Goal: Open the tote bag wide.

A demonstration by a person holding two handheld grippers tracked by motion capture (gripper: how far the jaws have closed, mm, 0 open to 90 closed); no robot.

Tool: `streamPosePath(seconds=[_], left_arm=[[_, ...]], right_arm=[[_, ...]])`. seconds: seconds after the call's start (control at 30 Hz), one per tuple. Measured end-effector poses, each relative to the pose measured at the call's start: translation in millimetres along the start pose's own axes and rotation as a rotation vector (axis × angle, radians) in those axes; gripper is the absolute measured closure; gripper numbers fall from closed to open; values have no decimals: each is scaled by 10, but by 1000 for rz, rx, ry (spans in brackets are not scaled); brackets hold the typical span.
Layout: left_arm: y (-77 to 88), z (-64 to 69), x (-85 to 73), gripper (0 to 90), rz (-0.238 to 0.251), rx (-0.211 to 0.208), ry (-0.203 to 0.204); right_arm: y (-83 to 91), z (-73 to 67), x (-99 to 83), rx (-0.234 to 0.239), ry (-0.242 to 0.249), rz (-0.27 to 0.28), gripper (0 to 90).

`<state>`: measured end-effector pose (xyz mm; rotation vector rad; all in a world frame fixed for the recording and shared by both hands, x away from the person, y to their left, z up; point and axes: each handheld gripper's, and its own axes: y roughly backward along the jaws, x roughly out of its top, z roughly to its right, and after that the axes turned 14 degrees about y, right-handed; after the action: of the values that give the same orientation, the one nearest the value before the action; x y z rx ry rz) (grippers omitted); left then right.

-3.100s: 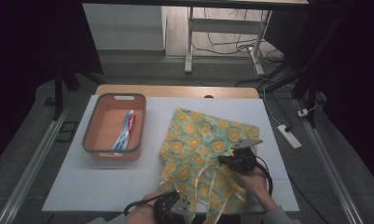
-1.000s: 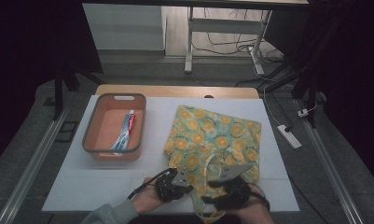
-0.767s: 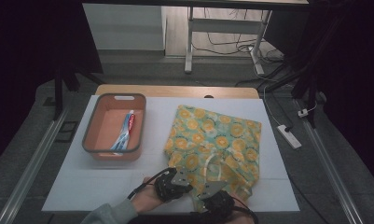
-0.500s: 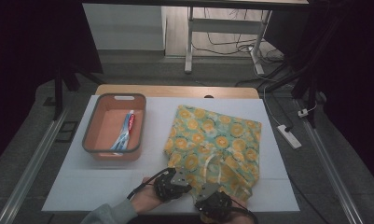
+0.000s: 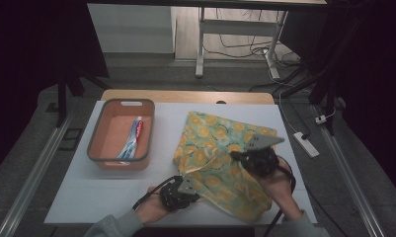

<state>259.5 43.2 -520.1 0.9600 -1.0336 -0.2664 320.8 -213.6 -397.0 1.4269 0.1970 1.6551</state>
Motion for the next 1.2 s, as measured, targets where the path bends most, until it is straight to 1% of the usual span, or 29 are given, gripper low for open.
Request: streamPosePath(seconds=[0.03, 0.07, 0.1, 0.13, 0.17, 0.2, 0.23, 0.27, 0.3, 0.37, 0.43, 0.47, 0.5, 0.57, 0.6, 0.63, 0.7, 0.77, 0.87, 0.9, 0.93, 0.97, 1.0, 1.03, 1.07, 1.1, 1.13, 1.17, 1.2], left_arm=[[-1, 0, -1, 886, 0, -1, 0], [1, -1, -2, 886, 1, -3, -2], [7, 3, -4, 886, 2, -5, -3], [37, 31, -9, 884, 13, -14, -13], [37, 31, -9, 870, 13, -14, -13], [64, 58, -11, 836, 31, -22, -15], [133, 115, -3, 805, 60, -27, -31], [133, 115, -3, 789, 60, -27, -31], [191, 162, 13, 789, 81, -29, -47], [271, 232, 62, 730, 121, -22, -73], [318, 288, 145, 614, 149, 12, -97], [317, 309, 201, 520, 146, 27, -112], [299, 330, 264, 520, 127, 42, -129], [215, 354, 398, 470, 86, 44, -146], [155, 355, 459, 466, 71, 34, -146], [81, 348, 519, 460, 43, 29, -146], [-75, 345, 595, 443, 5, 58, -166], [-211, 326, 633, 434, -46, 54, -174], [-353, 289, 636, 427, -99, 71, -188], [-380, 277, 631, 444, -108, 68, -188], [-400, 267, 626, 513, -115, 62, -187], [-419, 261, 622, 513, -120, 57, -182], [-437, 257, 621, 545, -127, 65, -184], [-445, 246, 620, 574, -123, 48, -176], [-449, 235, 622, 647, -124, 29, -169], [-452, 225, 622, 680, -125, 15, -166], [-458, 217, 620, 680, -123, -3, -156], [-459, 207, 618, 708, -122, -12, -154], [-460, 198, 616, 739, -120, -18, -150]], right_arm=[[-43, 95, -7, -13, -11, -6, 900], [-43, 95, -7, -13, -11, -6, 900], [-131, 253, -33, -36, -34, -19, 900], [-300, 492, -119, -31, -92, -32, 900], [-398, 588, -174, -30, -112, -52, 900], [-498, 665, -232, -32, -128, -77, 900], [-569, 715, -279, -25, -144, -88, 900], [-569, 715, -279, -25, -144, -88, 900], [-652, 769, -344, -13, -168, -93, 900], [-798, 840, -475, -10, -212, -107, 900], [-881, 855, -568, 8, -241, -90, 900], [-932, 835, -623, 12, -247, -89, 900], [-932, 835, -623, 12, -247, -89, 900], [-960, 810, -654, 23, -252, -81, 900], [-965, 797, -662, 26, -254, -81, 900], [-966, 791, -671, 28, -251, -79, 900], [-947, 786, -696, 28, -254, -75, 900], [-941, 786, -710, 31, -256, -73, 900], [-934, 783, -761, 33, -257, -85, 900], [-934, 786, -782, 34, -260, -85, 900], [-936, 792, -815, 47, -273, -81, 894], [-936, 792, -815, 47, -273, -81, 894], [-937, 793, -824, 61, -279, -76, 848], [-936, 788, -821, 79, -284, -71, 753], [-887, 758, -771, 69, -271, -68, 571], [-824, 735, -732, 48, -260, -53, 522], [-824, 735, -732, 48, -260, -53, 522], [-737, 716, -691, 33, -255, -28, 482], [-526, 671, -608, 26, -268, 21, 421]])
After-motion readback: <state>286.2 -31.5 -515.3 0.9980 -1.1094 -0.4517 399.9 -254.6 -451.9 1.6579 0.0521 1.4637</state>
